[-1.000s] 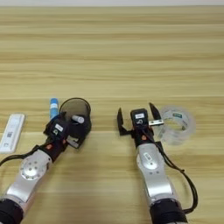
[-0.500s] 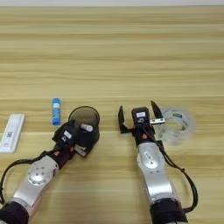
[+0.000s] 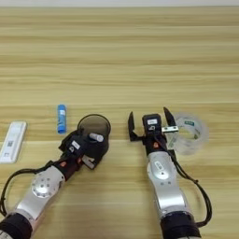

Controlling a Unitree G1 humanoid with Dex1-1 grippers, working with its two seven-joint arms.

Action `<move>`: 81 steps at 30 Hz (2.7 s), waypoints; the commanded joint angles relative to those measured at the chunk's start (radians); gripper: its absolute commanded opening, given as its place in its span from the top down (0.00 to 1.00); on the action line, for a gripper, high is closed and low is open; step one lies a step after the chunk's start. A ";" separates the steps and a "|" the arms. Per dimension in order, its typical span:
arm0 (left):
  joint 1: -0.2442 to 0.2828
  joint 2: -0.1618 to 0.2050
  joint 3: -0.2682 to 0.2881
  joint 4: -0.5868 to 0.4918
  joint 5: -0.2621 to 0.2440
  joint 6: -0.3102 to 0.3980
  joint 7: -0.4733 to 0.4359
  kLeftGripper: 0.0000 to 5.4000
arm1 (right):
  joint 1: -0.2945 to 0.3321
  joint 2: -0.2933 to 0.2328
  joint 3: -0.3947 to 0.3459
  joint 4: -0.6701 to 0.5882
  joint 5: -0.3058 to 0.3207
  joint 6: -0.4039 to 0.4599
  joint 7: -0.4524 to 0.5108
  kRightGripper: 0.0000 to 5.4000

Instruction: Move the objects on the table

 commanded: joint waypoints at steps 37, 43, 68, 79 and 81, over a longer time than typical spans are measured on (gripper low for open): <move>-0.088 -0.099 -0.097 0.153 0.041 0.003 0.036 0.00 | -0.014 0.004 -0.008 0.013 -0.001 0.002 0.000 0.00; -0.088 -0.095 -0.095 0.152 0.039 0.001 0.043 0.00 | -0.014 0.005 -0.006 0.015 -0.002 0.001 0.000 0.00; 0.018 -0.048 -0.099 0.006 0.037 0.035 0.044 0.00 | -0.006 0.011 -0.005 0.003 -0.007 0.002 -0.005 0.00; 0.073 -0.015 -0.086 -0.075 0.029 0.064 0.043 0.00 | -0.005 0.014 -0.004 0.000 -0.010 0.004 -0.007 0.00; 0.086 -0.008 -0.082 -0.090 0.028 0.068 0.043 0.00 | -0.005 0.015 -0.004 -0.001 -0.010 0.004 -0.007 0.00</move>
